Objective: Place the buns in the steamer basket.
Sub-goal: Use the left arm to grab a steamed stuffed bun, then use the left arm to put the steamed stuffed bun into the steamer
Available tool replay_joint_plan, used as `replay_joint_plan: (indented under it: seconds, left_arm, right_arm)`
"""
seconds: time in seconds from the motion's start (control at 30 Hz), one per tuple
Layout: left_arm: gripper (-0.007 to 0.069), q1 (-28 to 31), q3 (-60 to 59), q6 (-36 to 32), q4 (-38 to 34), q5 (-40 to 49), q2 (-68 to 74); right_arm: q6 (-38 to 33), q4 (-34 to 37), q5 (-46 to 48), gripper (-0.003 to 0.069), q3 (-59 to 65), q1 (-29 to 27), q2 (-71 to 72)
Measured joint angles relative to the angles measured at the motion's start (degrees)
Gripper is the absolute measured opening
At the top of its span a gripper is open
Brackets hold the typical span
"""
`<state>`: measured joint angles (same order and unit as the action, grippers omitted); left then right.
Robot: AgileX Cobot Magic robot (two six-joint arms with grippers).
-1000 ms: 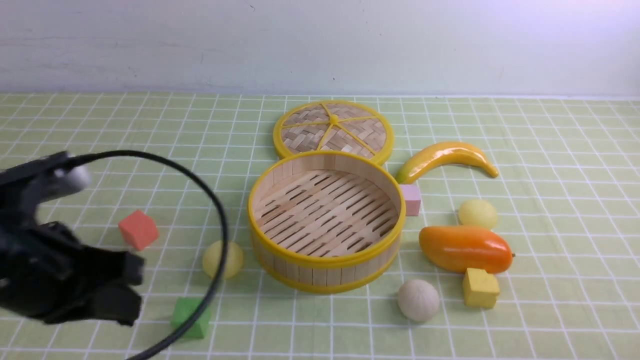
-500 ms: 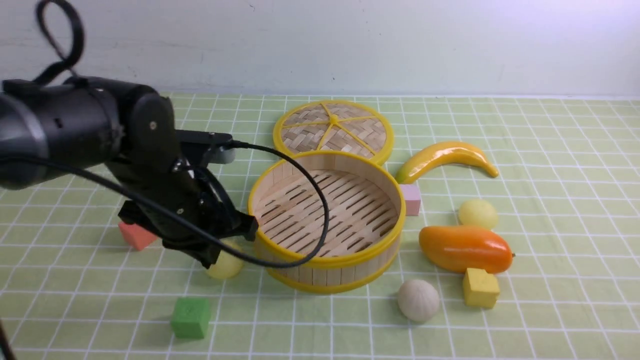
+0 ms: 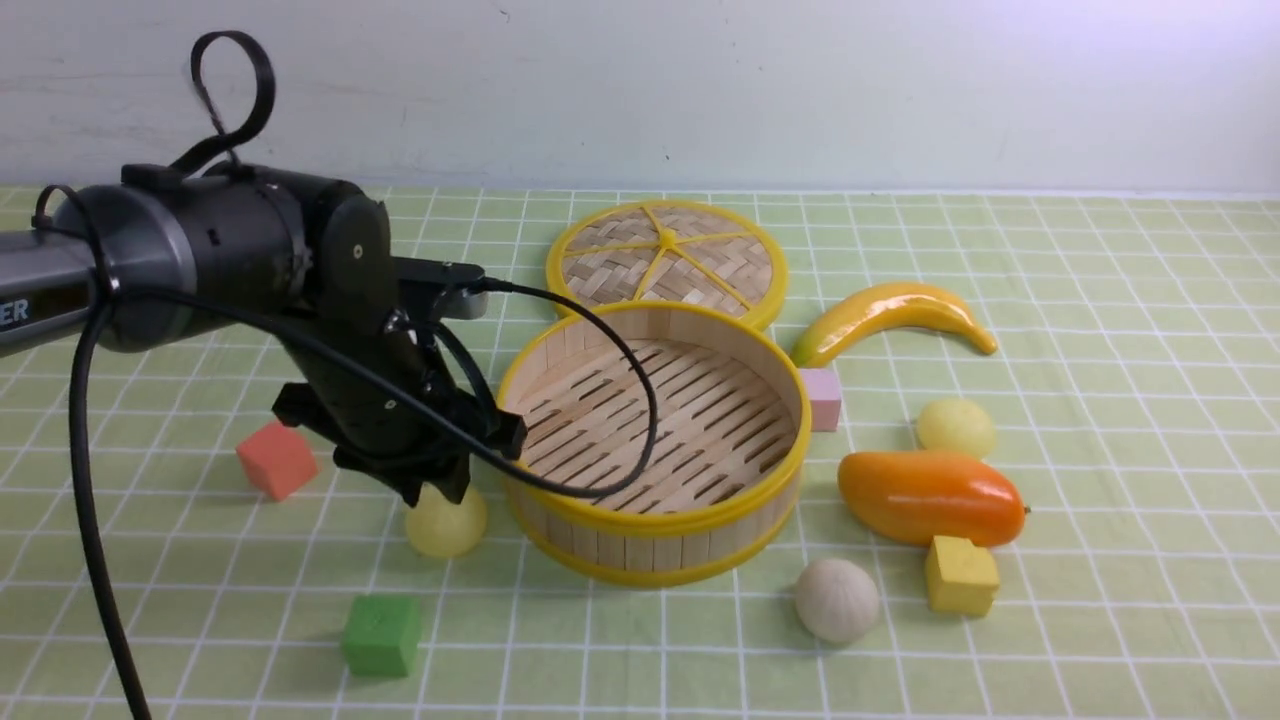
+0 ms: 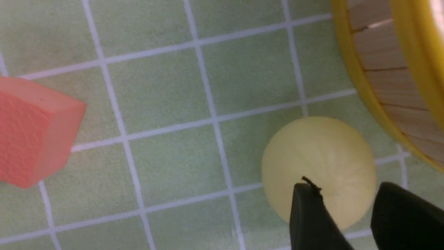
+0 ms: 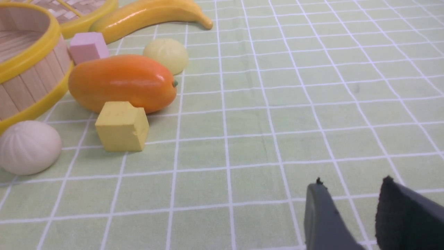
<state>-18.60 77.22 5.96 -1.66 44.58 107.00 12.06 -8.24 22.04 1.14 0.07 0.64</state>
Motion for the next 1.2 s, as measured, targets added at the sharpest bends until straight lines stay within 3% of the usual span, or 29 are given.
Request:
replay_joint_plan:
  seconds: [0.53, 0.63, 0.8, 1.2]
  left_arm:
    - [0.0247, 0.43, 0.0, -3.11, -2.57, -3.63, 3.63]
    - [0.0216, 0.43, 0.0, -3.11, -2.57, -4.02, 3.98]
    - [-0.0002, 0.43, 0.24, -3.11, -2.57, -2.69, 3.98]
    - [-0.0013, -0.9, 7.71, -5.28, -5.87, 5.72, -5.81]
  right_arm:
    - [0.0, 0.0, 0.0, 0.0241, 0.0, 0.0, 0.0]
    - [0.0, 0.0, 0.0, 0.0241, 0.0, 0.0, 0.0]
    - [0.0, 0.0, 0.0, 0.0241, 0.0, 0.0, 0.0]
    - [0.05, 0.0, 0.0, 0.0241, 0.0, 0.0, 0.0]
